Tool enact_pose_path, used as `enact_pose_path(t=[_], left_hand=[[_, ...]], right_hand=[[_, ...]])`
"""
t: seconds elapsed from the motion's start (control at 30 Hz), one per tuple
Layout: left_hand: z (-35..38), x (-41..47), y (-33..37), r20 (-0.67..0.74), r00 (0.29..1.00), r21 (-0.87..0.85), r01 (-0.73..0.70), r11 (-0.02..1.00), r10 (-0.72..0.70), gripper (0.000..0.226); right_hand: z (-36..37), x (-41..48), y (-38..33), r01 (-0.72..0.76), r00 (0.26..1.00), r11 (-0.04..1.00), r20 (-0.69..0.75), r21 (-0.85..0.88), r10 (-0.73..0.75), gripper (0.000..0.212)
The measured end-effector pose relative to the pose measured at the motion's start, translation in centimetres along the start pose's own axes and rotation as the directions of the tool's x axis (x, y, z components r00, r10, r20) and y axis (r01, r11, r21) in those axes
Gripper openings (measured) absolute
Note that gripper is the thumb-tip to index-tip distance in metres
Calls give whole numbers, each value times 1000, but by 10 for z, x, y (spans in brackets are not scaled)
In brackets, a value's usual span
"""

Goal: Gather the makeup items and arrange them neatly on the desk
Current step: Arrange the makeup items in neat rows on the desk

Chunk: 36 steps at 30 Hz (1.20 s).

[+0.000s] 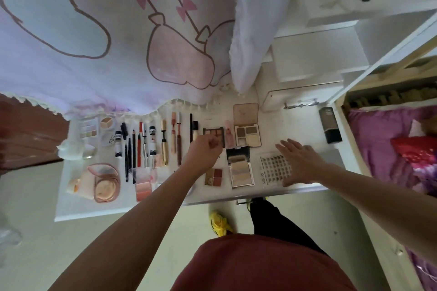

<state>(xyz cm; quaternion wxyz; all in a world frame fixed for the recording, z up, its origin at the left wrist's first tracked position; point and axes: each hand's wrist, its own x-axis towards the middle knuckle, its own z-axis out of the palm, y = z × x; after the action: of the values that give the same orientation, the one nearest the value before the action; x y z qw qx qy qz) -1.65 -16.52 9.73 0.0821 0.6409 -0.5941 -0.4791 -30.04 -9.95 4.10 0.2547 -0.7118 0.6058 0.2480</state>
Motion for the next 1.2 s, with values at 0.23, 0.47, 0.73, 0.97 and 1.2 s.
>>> enact_pose_path(t=[0.23, 0.47, 0.73, 0.97, 1.2], left_hand=[[6, -24, -25, -8, 1000, 29, -27, 999, 27, 26], [9, -39, -32, -58, 998, 5, 6, 1000, -6, 28], [38, -46, -5, -56, 995, -69, 82, 994, -85, 29], [54, -50, 14, -114, 984, -144, 120, 982, -137, 18], [56, -49, 49, -50, 996, -389, 52, 920, -78, 39]], right_hand=[[25, -5, -8, -16, 998, 993, -56, -121, 9, 123], [25, 1, -3, 44, 997, 984, -57, -171, -55, 126], [39, -1, 12, 135, 982, 964, -95, -230, -161, 117], [16, 0, 24, 214, 966, 959, -108, -184, -236, 126], [-51, -13, 44, 245, 968, 896, -149, 370, -203, 108]])
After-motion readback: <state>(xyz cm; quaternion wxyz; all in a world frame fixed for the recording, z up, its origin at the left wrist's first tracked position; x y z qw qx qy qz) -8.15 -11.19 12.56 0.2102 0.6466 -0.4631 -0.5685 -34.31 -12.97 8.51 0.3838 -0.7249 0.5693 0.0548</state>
